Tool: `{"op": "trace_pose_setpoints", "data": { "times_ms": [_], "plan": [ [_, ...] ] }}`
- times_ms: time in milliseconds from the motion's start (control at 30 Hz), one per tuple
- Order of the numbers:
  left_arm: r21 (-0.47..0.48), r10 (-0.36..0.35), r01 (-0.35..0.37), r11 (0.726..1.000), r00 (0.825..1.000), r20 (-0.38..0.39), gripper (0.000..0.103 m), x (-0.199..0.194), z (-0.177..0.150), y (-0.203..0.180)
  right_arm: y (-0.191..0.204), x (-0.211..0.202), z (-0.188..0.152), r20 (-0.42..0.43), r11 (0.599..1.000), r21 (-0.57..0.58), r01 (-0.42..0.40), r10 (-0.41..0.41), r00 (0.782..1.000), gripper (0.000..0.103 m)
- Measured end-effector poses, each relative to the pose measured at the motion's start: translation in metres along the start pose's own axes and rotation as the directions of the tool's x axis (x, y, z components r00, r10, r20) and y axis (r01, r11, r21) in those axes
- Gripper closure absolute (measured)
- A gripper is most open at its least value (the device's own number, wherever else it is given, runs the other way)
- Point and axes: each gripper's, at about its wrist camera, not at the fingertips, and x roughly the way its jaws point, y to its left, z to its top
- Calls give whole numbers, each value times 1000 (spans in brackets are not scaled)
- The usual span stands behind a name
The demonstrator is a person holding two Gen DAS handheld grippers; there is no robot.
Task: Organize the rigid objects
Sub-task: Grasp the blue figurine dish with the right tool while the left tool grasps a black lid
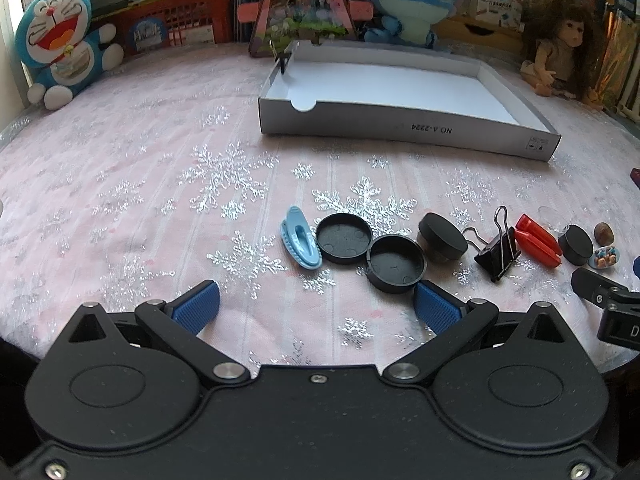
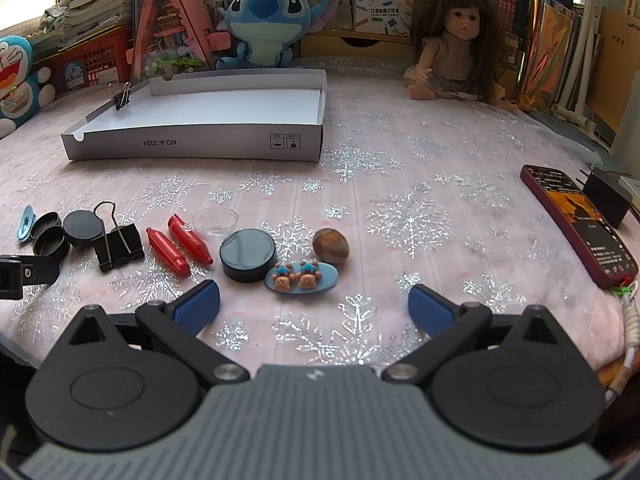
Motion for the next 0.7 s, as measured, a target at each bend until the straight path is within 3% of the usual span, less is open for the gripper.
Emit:
{"op": "trace_pose_setpoints", "data": {
  "times_ms": [200, 433, 700],
  "plan": [
    [-2, -13, 14, 1000, 999, 39, 3, -4, -6, 7, 1, -6, -2, 36, 1000, -30, -11, 12, 999, 0],
    [49, -92, 89, 995, 993, 76, 38, -17, -5, 1, 8, -14, -3, 78, 996, -89, -32, 39, 996, 12],
    [91, -173, 166, 982, 982, 77, 59, -20, -3, -11, 7, -16, -1, 100, 995, -100, -20, 30, 995, 31]
  ]
}}
